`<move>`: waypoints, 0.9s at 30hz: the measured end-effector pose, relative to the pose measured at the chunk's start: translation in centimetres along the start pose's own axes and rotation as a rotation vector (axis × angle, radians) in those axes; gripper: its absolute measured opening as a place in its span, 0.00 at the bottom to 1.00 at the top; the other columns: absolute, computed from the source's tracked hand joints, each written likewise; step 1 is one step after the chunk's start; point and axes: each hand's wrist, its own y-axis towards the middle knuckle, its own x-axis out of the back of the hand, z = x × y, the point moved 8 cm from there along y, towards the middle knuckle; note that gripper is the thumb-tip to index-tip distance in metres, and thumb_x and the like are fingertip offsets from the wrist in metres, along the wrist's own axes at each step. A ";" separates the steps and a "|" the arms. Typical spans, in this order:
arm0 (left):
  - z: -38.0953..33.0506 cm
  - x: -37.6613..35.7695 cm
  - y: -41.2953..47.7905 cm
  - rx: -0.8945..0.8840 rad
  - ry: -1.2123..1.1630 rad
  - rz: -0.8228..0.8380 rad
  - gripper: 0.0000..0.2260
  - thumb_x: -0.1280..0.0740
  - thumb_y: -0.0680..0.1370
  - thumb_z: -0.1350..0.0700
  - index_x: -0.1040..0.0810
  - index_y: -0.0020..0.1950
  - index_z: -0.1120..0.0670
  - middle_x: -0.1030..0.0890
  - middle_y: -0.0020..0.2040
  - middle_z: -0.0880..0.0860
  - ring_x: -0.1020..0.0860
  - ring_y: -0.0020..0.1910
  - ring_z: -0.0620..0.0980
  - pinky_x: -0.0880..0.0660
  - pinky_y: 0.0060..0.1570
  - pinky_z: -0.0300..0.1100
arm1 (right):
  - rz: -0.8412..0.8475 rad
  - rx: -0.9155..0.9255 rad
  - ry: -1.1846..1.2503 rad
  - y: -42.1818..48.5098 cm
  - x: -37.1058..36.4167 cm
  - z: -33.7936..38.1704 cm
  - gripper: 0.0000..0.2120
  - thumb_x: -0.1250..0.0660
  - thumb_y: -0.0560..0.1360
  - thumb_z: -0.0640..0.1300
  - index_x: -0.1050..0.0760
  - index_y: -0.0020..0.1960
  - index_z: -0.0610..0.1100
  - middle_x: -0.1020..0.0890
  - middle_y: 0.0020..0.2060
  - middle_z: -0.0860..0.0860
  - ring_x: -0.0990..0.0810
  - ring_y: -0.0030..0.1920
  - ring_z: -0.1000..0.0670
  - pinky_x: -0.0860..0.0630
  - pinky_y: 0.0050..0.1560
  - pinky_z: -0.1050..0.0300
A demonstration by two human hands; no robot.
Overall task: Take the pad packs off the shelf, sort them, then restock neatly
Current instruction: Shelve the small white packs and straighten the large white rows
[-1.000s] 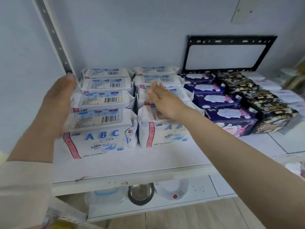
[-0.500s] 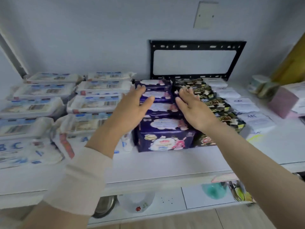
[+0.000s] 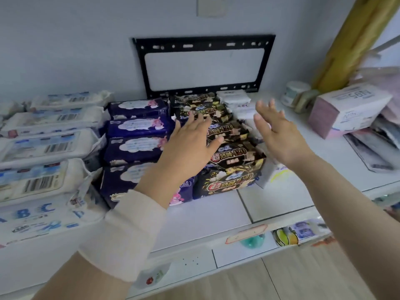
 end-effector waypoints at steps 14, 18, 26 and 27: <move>-7.0 -4.8 4.8 0.071 0.038 0.042 0.28 0.49 0.80 0.43 0.49 0.77 0.53 0.51 0.77 0.52 0.56 0.76 0.49 0.60 0.72 0.47 | -0.045 -0.268 0.662 -2.2 1.4 -13.0 0.24 0.43 0.80 0.48 0.42 0.74 0.49 0.43 0.74 0.56 0.49 0.73 0.62 0.50 0.67 0.71; -6.8 -5.8 5.3 0.152 0.103 0.043 0.27 0.52 0.81 0.44 0.51 0.77 0.54 0.53 0.77 0.53 0.57 0.76 0.49 0.60 0.72 0.47 | 0.015 -0.347 0.868 -2.4 -0.9 -13.8 0.30 0.39 0.77 0.53 0.46 0.75 0.52 0.46 0.75 0.55 0.46 0.74 0.59 0.47 0.74 0.56; -7.0 -6.1 5.0 0.178 0.116 0.034 0.24 0.52 0.82 0.47 0.50 0.76 0.54 0.52 0.77 0.53 0.56 0.76 0.47 0.60 0.72 0.45 | -0.086 -0.430 1.020 -2.6 -2.0 -14.6 0.26 0.41 0.79 0.40 0.44 0.75 0.48 0.43 0.75 0.54 0.42 0.73 0.57 0.44 0.74 0.53; -6.9 -6.1 4.9 0.175 0.110 0.030 0.24 0.52 0.82 0.47 0.50 0.76 0.54 0.52 0.77 0.52 0.56 0.76 0.47 0.60 0.72 0.44 | -0.107 -0.437 1.020 -2.6 -1.9 -14.6 0.26 0.42 0.79 0.40 0.45 0.75 0.48 0.43 0.75 0.54 0.42 0.73 0.58 0.44 0.74 0.54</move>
